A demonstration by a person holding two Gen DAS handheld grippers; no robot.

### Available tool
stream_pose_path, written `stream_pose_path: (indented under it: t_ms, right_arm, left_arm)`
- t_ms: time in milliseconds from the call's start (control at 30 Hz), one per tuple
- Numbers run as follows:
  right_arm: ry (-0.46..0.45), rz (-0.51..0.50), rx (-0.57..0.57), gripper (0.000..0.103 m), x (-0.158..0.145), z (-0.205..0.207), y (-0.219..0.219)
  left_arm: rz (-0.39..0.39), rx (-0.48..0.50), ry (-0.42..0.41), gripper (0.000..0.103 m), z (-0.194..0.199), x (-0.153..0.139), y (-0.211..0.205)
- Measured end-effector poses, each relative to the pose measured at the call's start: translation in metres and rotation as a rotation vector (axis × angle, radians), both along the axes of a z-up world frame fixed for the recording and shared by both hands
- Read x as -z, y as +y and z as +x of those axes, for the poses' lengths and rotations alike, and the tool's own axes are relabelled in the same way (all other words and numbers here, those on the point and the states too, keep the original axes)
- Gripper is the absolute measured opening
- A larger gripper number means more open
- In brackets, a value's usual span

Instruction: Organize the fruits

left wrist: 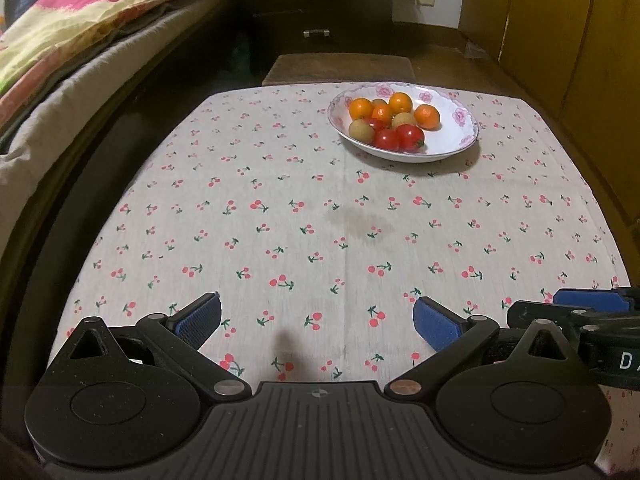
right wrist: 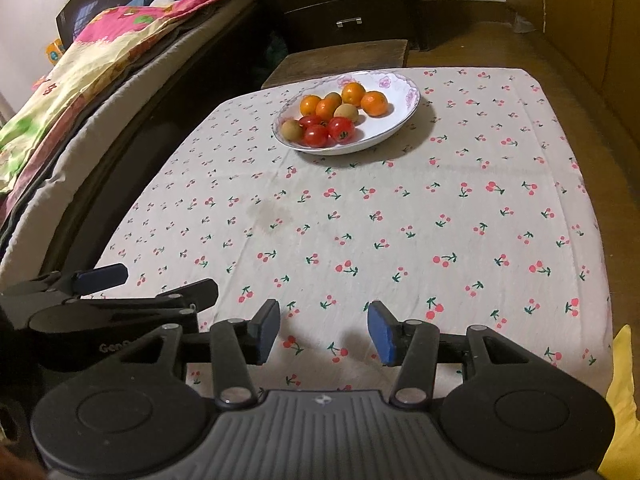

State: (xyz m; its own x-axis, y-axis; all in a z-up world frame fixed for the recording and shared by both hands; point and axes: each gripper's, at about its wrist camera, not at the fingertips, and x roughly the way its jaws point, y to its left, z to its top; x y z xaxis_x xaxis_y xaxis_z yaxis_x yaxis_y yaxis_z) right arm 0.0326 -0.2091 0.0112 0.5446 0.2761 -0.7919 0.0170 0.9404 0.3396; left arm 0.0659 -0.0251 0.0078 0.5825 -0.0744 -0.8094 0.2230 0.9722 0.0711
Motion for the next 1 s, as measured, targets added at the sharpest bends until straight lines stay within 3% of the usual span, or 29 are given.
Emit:
stream_pose_path:
  t_ms: [1000]
  right_arm:
    - [0.002, 0.007, 0.0, 0.05, -0.003, -0.014, 0.004]
  left_arm:
    - [0.014, 0.027, 0.002, 0.103, -0.013, 0.001, -0.003]
